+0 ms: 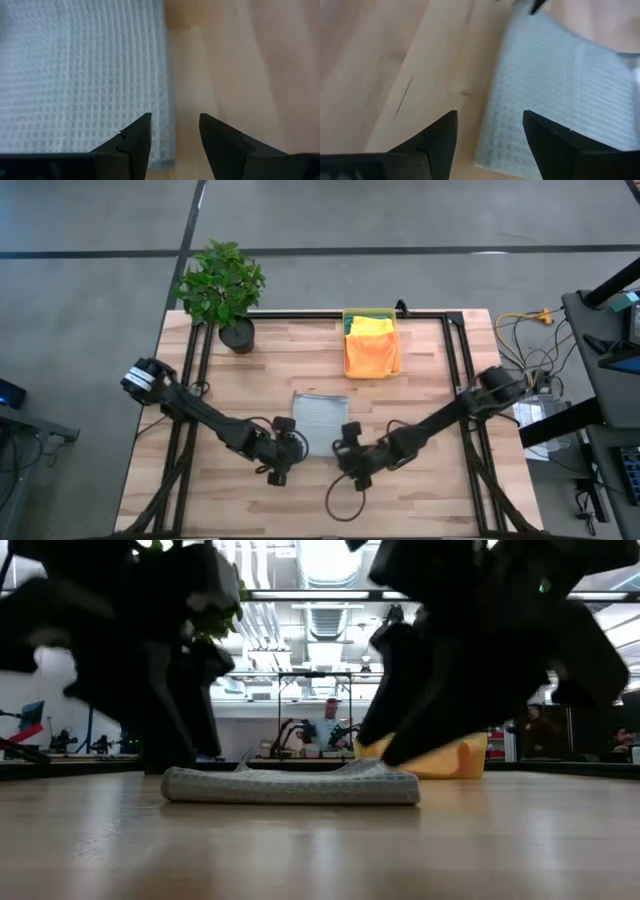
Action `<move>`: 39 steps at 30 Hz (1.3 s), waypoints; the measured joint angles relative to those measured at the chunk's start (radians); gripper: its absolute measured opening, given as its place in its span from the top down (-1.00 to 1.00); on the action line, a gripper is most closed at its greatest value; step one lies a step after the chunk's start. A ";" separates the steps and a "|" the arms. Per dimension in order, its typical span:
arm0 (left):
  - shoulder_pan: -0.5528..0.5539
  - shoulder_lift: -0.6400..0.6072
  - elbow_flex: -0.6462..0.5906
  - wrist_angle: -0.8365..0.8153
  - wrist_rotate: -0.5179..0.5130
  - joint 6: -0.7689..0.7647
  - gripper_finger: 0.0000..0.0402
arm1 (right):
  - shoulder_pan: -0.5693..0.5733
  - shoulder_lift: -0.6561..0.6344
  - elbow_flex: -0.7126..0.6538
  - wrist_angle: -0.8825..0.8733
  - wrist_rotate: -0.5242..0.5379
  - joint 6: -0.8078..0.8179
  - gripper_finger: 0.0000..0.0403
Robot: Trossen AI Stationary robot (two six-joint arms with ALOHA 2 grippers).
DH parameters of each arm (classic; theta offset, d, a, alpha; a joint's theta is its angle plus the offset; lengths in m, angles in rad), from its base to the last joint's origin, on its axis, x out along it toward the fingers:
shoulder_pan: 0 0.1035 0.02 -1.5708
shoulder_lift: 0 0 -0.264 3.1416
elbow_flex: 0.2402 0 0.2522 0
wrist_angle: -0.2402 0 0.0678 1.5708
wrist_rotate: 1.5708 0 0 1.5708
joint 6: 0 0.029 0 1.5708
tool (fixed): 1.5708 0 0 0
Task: Fold microfiber towels
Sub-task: Fold the gray microfiber towel
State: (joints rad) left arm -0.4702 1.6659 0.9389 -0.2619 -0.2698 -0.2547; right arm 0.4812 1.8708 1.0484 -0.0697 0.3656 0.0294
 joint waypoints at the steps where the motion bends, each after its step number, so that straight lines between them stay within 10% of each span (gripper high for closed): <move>1: 0.000 0.013 0.000 0.000 0.000 0.002 0.24 | 0.000 0.025 0.023 -0.022 0.000 -0.012 -0.10; 11: -0.005 0.124 0.034 -0.056 0.002 -0.082 0.27 | -0.026 0.190 0.199 -0.369 -0.004 0.210 0.14; 19: -0.046 0.112 0.061 -0.086 0.036 -0.131 0.93 | -0.018 0.137 0.205 -0.386 -0.046 0.188 0.89; 27: -0.090 0.067 0.155 0.001 0.355 -0.077 0.99 | -0.004 -0.002 0.203 -0.335 -0.447 0.145 0.95; 39: -0.081 -0.027 0.149 -0.209 -0.067 -0.072 1.00 | -0.095 -0.052 0.163 -0.362 -0.416 0.191 0.95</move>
State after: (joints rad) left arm -0.5508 1.6391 1.0874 -0.4709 -0.3371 -0.3272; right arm 0.3861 1.8192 1.2117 -0.4314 -0.0508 0.2205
